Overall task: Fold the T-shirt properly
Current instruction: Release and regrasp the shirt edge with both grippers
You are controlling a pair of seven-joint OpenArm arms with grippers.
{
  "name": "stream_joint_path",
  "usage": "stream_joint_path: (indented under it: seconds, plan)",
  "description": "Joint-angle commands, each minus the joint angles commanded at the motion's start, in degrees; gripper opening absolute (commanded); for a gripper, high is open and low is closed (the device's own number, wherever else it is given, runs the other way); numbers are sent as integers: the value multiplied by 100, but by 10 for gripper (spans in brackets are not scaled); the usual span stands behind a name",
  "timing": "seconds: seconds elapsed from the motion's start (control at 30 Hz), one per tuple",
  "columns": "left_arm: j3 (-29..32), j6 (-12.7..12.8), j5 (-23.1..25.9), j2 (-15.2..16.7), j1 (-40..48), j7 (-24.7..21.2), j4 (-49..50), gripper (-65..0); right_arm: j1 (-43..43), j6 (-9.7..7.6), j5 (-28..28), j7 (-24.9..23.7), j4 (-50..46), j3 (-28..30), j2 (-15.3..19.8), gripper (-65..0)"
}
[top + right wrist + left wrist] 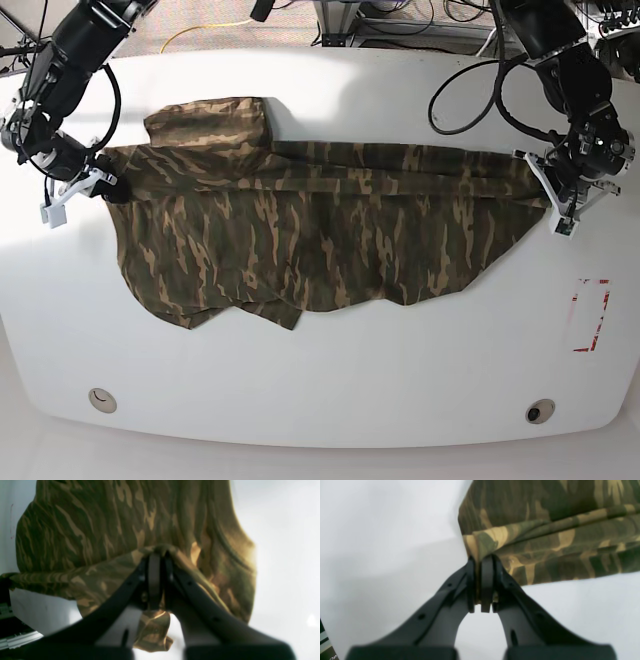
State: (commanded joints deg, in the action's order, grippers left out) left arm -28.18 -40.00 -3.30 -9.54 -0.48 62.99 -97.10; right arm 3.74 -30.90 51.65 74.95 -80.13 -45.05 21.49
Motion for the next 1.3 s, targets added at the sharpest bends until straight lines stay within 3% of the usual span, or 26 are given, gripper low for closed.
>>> stream_joint_path:
  seconds: [0.1,0.13,0.2,0.3,0.47,0.7,1.2,1.3]
  plan:
    - [26,0,-26,-44,-9,0,53,-506,-18,9,0,0,0,-9,132,-235]
    - [62,0,-35,-53,-70,0,70,-439,-35,9,9,0,0,-35,149,-160]
    - [114,0,-35,-62,-176,0,70,-344,-62,9,26,18,-88,-53,220,-94]
    - [132,0,-35,-44,-193,9,18,-274,-422,9,62,26,-519,-53,211,-101]
    - [97,0,-44,-62,-343,18,9,-274,-1046,9,273,35,-1169,-53,18,-135]
    - [-202,0,-44,-70,-369,9,-246,-274,-1820,9,343,9,-1442,-62,-290,-133]
    - [-237,0,-44,-62,-202,0,-334,-274,-2075,9,290,18,-1424,26,-941,-133]
    - [-237,0,-44,-62,-202,0,-334,-274,-2092,9,290,18,-1424,299,-976,-133]
